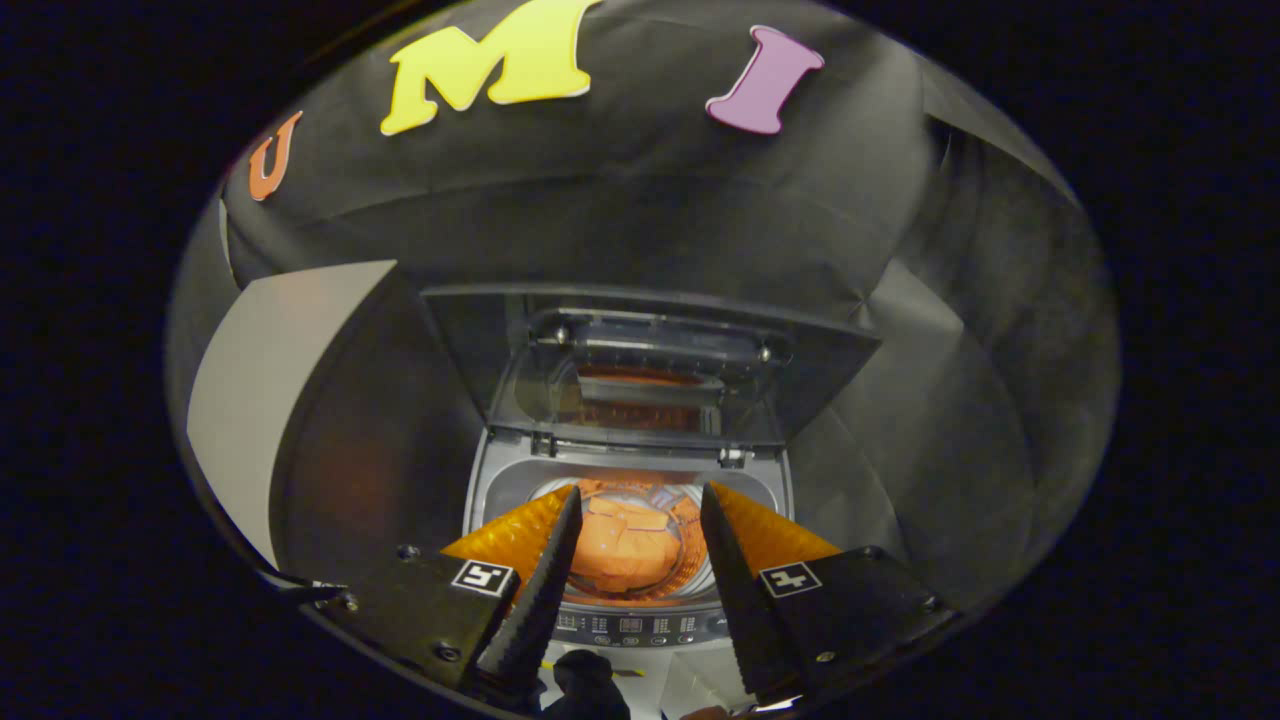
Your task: Put the clothes into the washing machine and then close the washing machine lid.
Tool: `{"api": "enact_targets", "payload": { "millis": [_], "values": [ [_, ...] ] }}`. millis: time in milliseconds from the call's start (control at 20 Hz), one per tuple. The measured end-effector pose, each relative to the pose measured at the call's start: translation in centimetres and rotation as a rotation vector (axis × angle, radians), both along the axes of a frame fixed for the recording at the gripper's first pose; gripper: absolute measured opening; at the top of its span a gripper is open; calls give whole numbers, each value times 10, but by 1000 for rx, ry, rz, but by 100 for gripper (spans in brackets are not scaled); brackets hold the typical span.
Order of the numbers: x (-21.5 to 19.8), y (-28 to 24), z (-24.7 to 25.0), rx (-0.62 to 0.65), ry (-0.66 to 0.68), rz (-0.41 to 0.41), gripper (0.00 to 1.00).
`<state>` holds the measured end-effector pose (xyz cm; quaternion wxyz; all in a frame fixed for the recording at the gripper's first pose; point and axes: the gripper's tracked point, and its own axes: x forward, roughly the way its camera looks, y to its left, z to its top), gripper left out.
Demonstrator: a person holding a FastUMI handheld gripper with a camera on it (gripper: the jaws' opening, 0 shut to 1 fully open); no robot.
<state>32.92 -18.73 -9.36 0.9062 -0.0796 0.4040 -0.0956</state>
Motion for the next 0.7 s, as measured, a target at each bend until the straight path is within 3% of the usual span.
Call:
{"api": "enact_targets", "payload": {
  "millis": [400, 700],
  "values": [
    [26, 11, 72, -43, -233, 12, 75],
    [63, 32, 97, -32, -291, 75, 76]
  ]
}}
